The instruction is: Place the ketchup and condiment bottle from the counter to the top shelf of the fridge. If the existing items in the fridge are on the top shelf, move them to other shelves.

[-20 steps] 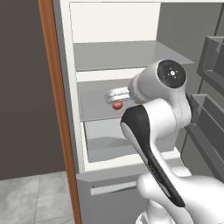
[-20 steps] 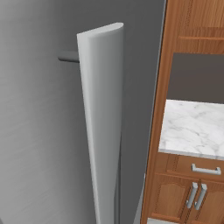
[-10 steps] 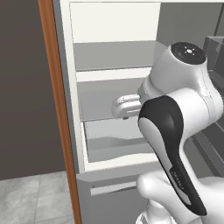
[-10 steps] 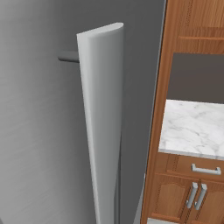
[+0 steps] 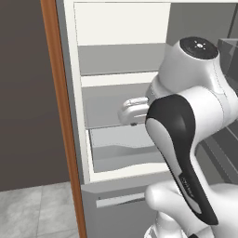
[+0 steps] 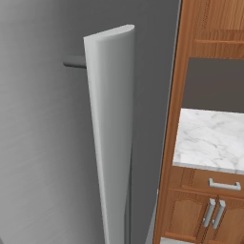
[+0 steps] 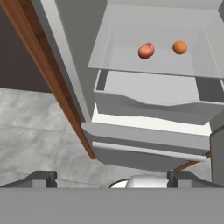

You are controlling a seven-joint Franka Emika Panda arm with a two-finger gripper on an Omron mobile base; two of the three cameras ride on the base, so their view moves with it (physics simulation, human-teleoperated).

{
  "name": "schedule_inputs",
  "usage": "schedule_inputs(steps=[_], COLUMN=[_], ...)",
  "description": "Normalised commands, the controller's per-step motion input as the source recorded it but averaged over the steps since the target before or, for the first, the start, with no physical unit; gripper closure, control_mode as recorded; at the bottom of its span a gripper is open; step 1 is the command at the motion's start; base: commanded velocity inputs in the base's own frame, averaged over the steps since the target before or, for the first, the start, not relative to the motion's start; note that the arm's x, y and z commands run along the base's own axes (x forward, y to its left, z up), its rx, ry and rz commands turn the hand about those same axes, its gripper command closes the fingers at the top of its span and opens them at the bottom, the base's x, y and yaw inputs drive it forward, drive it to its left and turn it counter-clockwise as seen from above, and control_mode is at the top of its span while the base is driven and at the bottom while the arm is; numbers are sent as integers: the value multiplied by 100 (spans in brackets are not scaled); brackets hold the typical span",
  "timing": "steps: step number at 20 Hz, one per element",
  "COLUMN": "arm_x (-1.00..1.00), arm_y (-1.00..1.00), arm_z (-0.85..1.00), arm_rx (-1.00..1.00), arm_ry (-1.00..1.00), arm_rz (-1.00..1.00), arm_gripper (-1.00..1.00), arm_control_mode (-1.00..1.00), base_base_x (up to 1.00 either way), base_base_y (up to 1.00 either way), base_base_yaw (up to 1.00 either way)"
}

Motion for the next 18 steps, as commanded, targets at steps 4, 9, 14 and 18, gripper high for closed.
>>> schedule_inputs(steps=[4, 9, 14, 18], arm_x=[-23, -10, -1, 0], arm_y=[-1, -32, -39, -1], arm_z=[0, 0, 0, 0], arm_rx=[0, 0, 0, 0], arm_ry=[0, 0, 0, 0], arm_rz=[0, -1, 0, 0], arm_gripper=[-100, -100, -100, -100], arm_control_mode=[-100, -100, -100, -100], base_base_x=[0, 0, 0, 0], base_base_y=[0, 0, 0, 0], base_base_yaw=[0, 0, 0, 0])
